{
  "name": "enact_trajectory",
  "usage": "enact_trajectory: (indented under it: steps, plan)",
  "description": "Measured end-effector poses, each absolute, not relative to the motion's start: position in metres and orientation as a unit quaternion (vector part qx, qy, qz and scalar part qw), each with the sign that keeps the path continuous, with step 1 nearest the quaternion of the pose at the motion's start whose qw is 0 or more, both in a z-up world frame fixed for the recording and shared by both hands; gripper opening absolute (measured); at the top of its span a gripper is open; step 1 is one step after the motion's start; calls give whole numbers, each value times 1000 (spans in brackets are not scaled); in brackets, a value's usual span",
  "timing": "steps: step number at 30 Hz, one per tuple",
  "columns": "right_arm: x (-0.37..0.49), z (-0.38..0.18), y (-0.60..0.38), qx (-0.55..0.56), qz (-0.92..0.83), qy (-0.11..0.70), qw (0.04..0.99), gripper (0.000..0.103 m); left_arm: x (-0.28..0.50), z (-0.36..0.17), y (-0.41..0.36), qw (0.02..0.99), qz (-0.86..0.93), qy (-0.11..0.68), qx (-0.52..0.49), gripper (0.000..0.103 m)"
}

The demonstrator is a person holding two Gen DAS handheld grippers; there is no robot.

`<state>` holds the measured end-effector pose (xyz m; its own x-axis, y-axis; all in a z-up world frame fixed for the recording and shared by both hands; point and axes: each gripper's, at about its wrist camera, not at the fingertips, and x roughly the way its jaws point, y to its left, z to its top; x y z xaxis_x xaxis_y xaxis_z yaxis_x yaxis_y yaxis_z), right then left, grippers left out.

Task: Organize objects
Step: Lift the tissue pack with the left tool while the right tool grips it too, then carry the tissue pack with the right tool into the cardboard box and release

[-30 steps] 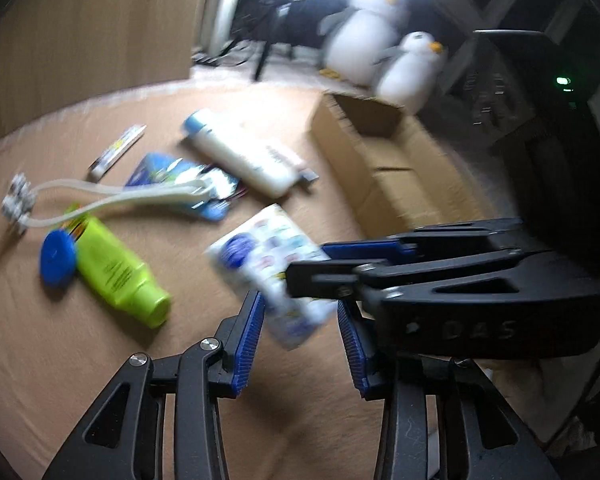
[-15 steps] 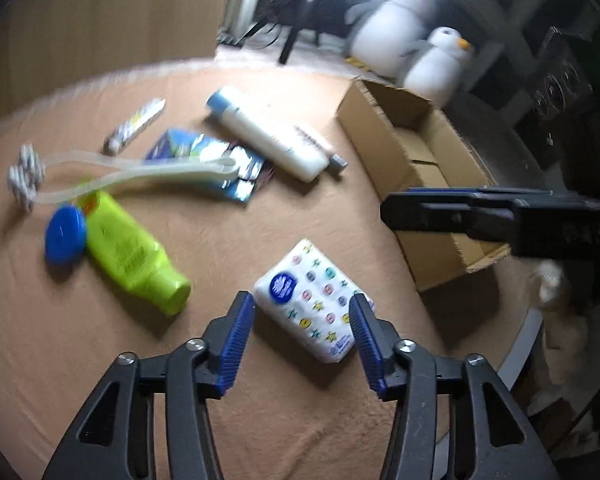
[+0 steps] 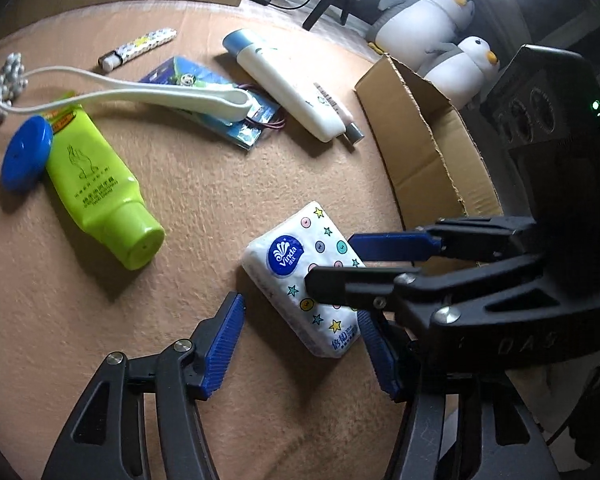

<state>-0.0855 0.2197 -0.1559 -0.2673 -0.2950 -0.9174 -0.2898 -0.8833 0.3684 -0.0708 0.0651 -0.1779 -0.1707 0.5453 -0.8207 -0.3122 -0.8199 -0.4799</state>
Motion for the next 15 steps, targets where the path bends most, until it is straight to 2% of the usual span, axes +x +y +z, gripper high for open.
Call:
enact_trajectory:
  steps: [5, 15]
  plan:
    - [-86, -163, 219, 608, -750, -260, 16, 46, -69, -184, 68, 296, 752, -107, -580, 51]
    - [-83, -145, 221, 582, -767, -270, 8, 42, -68, -156, 81, 302, 769, -72, -558, 51]
